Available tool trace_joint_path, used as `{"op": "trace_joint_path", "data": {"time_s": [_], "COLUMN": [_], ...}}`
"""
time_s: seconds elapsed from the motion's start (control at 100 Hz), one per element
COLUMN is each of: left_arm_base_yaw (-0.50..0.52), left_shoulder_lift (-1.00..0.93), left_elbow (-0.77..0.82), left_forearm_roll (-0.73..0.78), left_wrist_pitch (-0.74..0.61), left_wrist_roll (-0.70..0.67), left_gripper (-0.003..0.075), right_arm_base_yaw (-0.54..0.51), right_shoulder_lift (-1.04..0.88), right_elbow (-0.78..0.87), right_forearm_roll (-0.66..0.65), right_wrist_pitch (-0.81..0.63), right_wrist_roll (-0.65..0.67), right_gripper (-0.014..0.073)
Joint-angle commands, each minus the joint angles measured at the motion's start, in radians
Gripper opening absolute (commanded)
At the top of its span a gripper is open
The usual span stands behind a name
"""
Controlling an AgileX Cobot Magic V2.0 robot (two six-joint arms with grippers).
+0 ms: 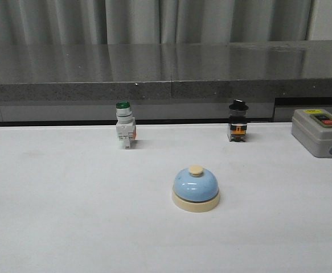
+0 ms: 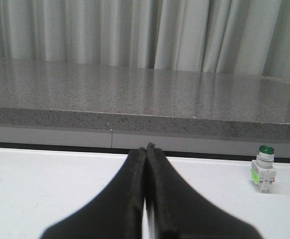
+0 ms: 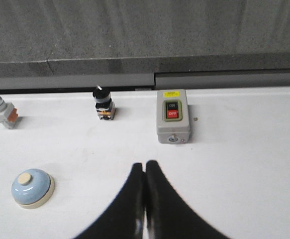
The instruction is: Place and press bell with both arms
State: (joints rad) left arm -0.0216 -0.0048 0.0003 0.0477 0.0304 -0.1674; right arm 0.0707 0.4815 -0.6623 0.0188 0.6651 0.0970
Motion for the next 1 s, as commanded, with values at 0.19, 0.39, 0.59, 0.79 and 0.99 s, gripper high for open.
{"op": "trace_joint_path", "data": {"time_s": [0.19,0.39,0.59,0.79,0.99], "left_arm_base_yaw": [0.000,0.000,0.000,0.000,0.000], "left_shoulder_lift": [-0.029,-0.029,-0.029,-0.029,-0.029], "left_elbow": [0.042,0.042,0.042,0.042,0.042], "left_forearm_roll": [-0.008,-0.008,-0.008,-0.008,-0.008], "left_wrist_pitch": [-0.089,-0.089,-0.089,-0.089,-0.089], "left_wrist_roll": [-0.007,-0.007,-0.007,-0.007,-0.007], "left_gripper": [-0.0020,-0.0020,-0.0020,-0.0020,-0.0020], "right_arm_base_yaw": [-0.008,0.026,0.142,0.265,0.355], "right_shoulder_lift": [0.244,0.373,0.547,0.747,0.948], "right_elbow": [-0.141,-0.150,-0.215,-0.299,-0.405], "right_forearm_roll": [0.073,0.080,0.080,0.080,0.080], "right_wrist_pitch": [-0.019,-0.019,-0.021,-0.070,-0.089], "right_wrist_roll": [-0.005,-0.035,-0.050,-0.050,-0.050], "right_gripper": [-0.0060,-0.0060,-0.0060,-0.0060,-0.0060]}}
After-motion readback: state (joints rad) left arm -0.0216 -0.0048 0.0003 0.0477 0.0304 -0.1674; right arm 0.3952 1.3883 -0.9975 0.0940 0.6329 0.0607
